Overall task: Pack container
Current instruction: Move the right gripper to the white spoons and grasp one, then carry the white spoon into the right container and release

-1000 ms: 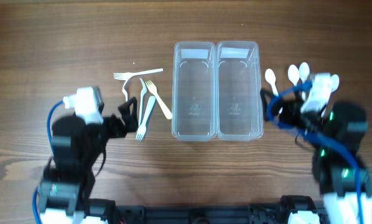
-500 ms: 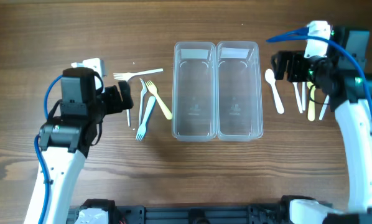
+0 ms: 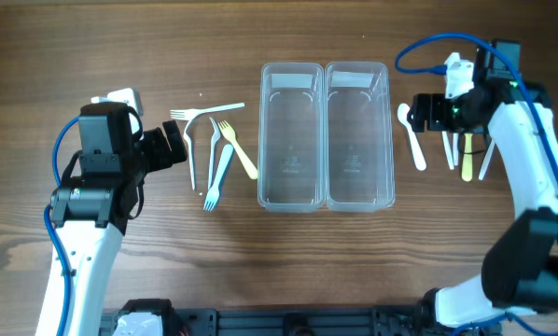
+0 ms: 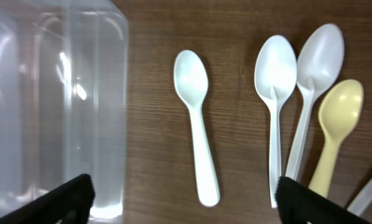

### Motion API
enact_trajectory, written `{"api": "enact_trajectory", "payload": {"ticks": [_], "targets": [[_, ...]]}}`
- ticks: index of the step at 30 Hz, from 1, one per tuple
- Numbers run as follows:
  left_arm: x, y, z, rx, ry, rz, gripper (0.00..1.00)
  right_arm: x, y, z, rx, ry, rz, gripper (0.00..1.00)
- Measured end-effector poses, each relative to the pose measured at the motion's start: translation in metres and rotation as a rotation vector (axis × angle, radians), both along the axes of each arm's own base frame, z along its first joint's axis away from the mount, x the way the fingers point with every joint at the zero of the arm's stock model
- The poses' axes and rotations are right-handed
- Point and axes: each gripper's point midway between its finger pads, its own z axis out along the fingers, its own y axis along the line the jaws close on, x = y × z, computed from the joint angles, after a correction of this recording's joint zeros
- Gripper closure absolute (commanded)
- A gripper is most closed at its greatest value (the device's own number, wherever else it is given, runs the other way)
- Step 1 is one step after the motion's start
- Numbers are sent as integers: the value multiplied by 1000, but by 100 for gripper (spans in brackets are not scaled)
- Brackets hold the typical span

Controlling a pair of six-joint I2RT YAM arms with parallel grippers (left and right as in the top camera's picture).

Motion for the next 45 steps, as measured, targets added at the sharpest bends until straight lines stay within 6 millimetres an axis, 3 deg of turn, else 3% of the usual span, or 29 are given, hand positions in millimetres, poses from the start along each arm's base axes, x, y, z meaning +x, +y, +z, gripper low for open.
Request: {"api": "enact_trajectory", "payload": {"ticks": [4,15,21,23,28,30,33,45], "targets": [[0,0,0,0,0,0,0,3,-4,-27,-22,51,30,30],[0,0,0,0,1,0,0,-7,-6,-103,-25,233,62,42],[0,0,0,0,0,0,0,-5,-5,-105,-77,234,87,58],[0,0,0,0,1,0,0,-5,-3,-105,-96,236,100,70],[0,0,0,0,1,0,0,-5,2,-105,-112,238,116,74],[0,0,0,0,0,0,0,-5,5,-106,-109,239,105,89],[0,0,0,0,0,0,0,-4,6,-106,-99,243,64,95],[0,0,0,0,0,0,0,-11,7,-100,-73,274,-42,96]]}}
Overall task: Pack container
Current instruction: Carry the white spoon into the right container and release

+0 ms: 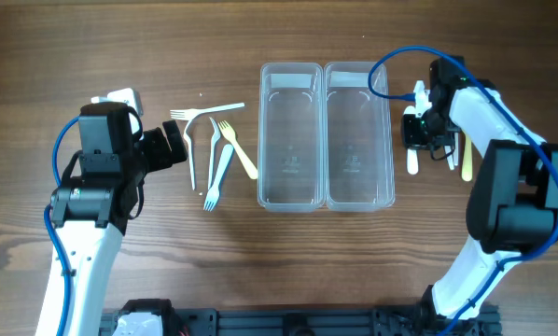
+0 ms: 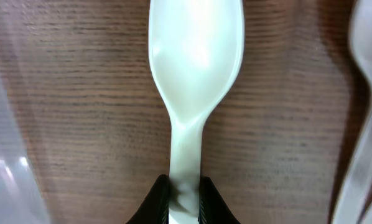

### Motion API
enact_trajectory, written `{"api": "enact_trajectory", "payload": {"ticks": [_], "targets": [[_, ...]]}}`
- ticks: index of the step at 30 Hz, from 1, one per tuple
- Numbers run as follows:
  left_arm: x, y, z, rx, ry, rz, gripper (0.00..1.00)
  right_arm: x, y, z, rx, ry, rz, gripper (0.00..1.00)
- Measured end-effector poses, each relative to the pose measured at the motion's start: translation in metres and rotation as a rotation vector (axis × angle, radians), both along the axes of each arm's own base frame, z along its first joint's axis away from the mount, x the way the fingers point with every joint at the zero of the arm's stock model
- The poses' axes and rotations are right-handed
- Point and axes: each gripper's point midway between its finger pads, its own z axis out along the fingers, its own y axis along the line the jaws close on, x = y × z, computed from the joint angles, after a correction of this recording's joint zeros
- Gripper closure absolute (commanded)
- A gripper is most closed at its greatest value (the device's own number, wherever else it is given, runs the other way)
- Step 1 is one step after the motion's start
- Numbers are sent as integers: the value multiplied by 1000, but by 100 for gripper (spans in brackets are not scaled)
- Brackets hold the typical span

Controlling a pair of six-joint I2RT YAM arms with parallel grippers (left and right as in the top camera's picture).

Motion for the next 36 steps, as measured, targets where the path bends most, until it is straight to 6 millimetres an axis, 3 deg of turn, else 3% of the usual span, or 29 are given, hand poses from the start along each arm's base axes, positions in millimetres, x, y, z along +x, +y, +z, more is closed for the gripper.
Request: {"api": "enact_trajectory", "payload": {"ticks": [3,4,6,9,12,14,18,27,34,36], "targets": [[0,0,0,0,0,0,0,8,-1,28,-4,-72,-11,96],[0,0,0,0,0,0,0,14,-1,46,-7,-124,-14,96],[0,0,0,0,0,0,0,31,-1,112,-10,-304,-18,96],[0,0,0,0,2,0,0,38,8,188,36,-507,-24,96],[0,0,0,0,2,0,0,27,27,246,136,-650,-19,96],[0,0,0,0,2,0,0,20,40,261,195,-674,-18,96],[0,0,0,0,3,0,0,14,68,246,290,-596,-35,96],[0,0,-1,0,3,0,0,-6,133,149,360,-345,3,96],[0,0,0,0,3,0,0,-10,142,84,303,-230,6,96],[0,0,0,0,3,0,0,-9,140,65,285,-198,1,90]]}}
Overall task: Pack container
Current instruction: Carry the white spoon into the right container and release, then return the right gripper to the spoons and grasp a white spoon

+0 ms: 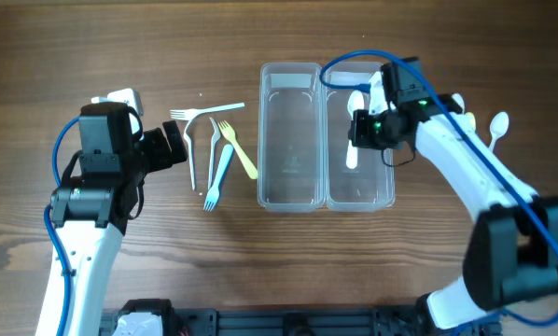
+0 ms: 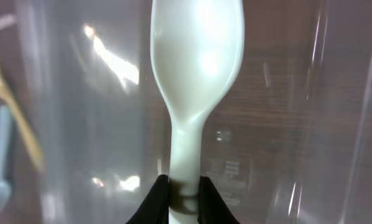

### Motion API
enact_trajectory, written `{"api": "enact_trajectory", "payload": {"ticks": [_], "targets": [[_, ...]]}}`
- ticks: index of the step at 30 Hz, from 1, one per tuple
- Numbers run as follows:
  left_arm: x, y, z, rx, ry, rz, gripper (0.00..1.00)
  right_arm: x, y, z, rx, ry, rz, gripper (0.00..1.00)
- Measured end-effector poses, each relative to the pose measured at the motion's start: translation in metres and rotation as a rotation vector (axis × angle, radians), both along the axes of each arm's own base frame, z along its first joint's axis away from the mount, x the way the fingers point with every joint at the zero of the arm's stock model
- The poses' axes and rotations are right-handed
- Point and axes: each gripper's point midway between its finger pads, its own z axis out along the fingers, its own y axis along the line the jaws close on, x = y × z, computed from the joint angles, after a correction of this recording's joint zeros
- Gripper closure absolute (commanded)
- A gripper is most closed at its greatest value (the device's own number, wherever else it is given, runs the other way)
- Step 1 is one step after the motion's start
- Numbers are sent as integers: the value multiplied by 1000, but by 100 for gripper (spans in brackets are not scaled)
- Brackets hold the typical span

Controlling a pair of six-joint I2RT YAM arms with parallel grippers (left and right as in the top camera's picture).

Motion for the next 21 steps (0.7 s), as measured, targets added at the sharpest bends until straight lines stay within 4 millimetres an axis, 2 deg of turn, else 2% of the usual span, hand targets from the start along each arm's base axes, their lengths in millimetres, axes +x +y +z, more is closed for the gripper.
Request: {"api": "enact_trajectory", "payload": {"ticks": [3,6,9,10,13,15,17,18,19,21], "targets": [[0,0,0,0,0,0,0,3,0,-11,-8,11,9,78],[0,0,0,0,0,0,0,5,1,-10,-11,-8,41,66],[0,0,0,0,0,0,0,5,1,-7,-17,-27,68,48],[0,0,0,0,0,0,0,6,1,0,-18,-46,76,46],[0,0,0,0,0,0,0,13,0,31,-20,-137,79,47],[0,0,0,0,0,0,0,18,-7,62,-27,-225,61,49],[0,0,0,0,0,0,0,23,-22,94,-45,-315,20,49],[0,0,0,0,0,0,0,26,-39,113,-68,-369,-22,50],[0,0,0,0,0,0,0,28,-53,124,-87,-398,-62,50],[0,0,0,0,0,0,0,31,-85,133,-125,-420,-144,50]]}}
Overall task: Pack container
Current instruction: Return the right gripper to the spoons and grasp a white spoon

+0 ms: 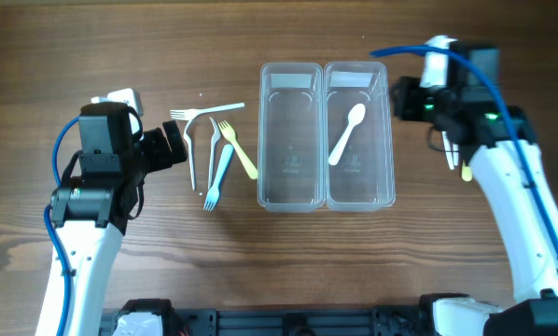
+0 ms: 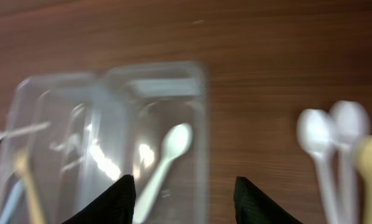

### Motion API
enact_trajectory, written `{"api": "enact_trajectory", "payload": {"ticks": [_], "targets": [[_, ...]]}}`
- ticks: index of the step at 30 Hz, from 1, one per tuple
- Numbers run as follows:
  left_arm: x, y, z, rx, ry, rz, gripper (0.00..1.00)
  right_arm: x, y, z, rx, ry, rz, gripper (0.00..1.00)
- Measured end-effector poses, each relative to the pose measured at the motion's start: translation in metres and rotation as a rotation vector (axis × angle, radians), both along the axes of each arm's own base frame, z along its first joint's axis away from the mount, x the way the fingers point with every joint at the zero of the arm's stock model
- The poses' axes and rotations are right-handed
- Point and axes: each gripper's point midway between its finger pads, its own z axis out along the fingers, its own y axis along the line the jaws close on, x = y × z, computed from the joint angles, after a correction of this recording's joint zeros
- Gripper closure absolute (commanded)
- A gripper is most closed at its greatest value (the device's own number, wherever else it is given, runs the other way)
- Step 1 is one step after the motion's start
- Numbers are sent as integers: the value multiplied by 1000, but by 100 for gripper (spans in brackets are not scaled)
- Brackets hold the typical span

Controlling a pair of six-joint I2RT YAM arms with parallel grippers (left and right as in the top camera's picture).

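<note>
Two clear plastic containers stand side by side mid-table, the left container (image 1: 263, 131) and the right container (image 1: 389, 140). One white spoon (image 1: 346, 133) lies slanted inside the right one and also shows in the wrist view as the white spoon (image 2: 164, 163). My right gripper (image 2: 187, 202) is open and holds nothing. It hovers over the right container's far right corner, seen from overhead as the right gripper (image 1: 402, 99). Left of the containers my left gripper (image 1: 170, 147) sits beside the forks; its jaws are not readable.
Several forks lie left of the containers: white forks (image 1: 193, 140), a blue fork (image 1: 217, 173) and a yellow fork (image 1: 239, 151). To the right of the containers are two white spoons (image 2: 316, 134) and a yellow spoon, partly under my right arm from overhead.
My right gripper was shut on the white spoon over the right container. Now the spoon lies in that container, and the gripper is open, higher and nearer the container's far right corner.
My right gripper was open above the spoons right of the containers. Then it was shut on the leftmost white spoon on the table. Later it held that spoon over the right container, where the spoon now lies released. The left arm stayed still throughout.
</note>
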Motion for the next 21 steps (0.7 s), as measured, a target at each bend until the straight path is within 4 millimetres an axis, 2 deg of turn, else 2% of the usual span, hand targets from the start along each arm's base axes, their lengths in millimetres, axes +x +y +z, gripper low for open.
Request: {"api": "enact_trajectory", "payload": {"ticks": [2,4,5,8,10,11,12,13,18,21], "targets": [[0,0,0,0,0,0,0,2,-43,-3,-21,8,-115,53],[0,0,0,0,0,0,0,1,-90,-14,-34,39,-235,54],[0,0,0,0,0,0,0,-2,-115,-24,-36,65,-300,54],[0,0,0,0,0,0,0,-10,-170,-56,-26,143,-439,54],[0,0,0,0,0,0,0,-20,-204,-85,1,211,-521,53],[0,0,0,0,0,0,0,-23,-212,-96,20,236,-538,54],[0,0,0,0,0,0,0,-30,-224,-119,63,283,-566,53],[0,0,0,0,0,0,0,-32,-228,-129,81,306,-575,53],[0,0,0,0,0,0,0,-29,-233,-173,123,370,-578,53],[0,0,0,0,0,0,0,-29,-233,-193,129,398,-577,55]]}}
